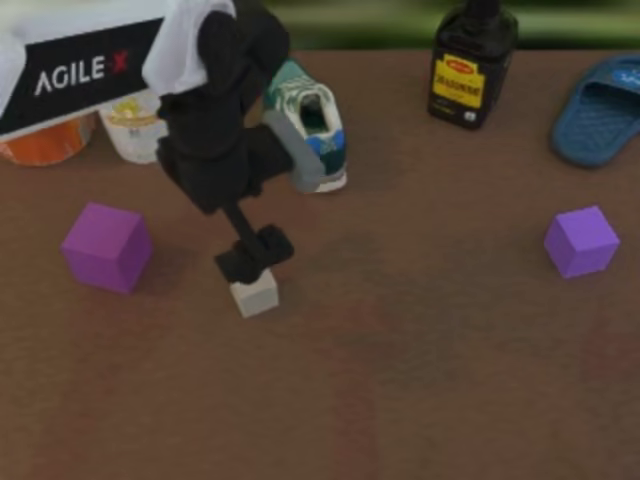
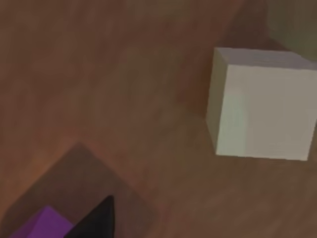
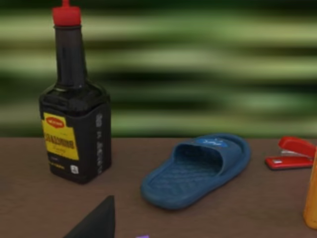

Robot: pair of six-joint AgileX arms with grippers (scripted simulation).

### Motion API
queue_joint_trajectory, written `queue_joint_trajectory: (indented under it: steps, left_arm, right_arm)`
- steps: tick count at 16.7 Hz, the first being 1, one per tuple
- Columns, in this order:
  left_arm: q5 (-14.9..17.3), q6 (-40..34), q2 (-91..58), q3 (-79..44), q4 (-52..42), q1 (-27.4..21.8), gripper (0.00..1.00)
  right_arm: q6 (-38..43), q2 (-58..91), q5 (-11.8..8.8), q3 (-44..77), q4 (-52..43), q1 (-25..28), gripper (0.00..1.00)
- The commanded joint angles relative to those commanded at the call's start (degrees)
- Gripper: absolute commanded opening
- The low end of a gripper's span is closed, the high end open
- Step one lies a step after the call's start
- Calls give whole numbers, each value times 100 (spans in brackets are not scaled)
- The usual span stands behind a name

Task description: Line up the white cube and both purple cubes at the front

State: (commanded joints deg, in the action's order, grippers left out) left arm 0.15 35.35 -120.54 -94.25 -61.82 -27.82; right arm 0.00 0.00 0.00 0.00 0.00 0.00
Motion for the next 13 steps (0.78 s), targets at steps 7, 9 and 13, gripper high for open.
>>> queue_joint_trajectory:
  steps: [7,9,13]
  left_arm:
    - [-1,99,-320,-286,-145,-54,100]
    - [0,109,-365,-216,-50,-65,100]
    - [4,117,-712,218,770,-72,100]
  right_arm:
    - [0,0,0,0,0,0,100]
    - [0,0,0,0,0,0,100]
    - [0,0,0,0,0,0,100]
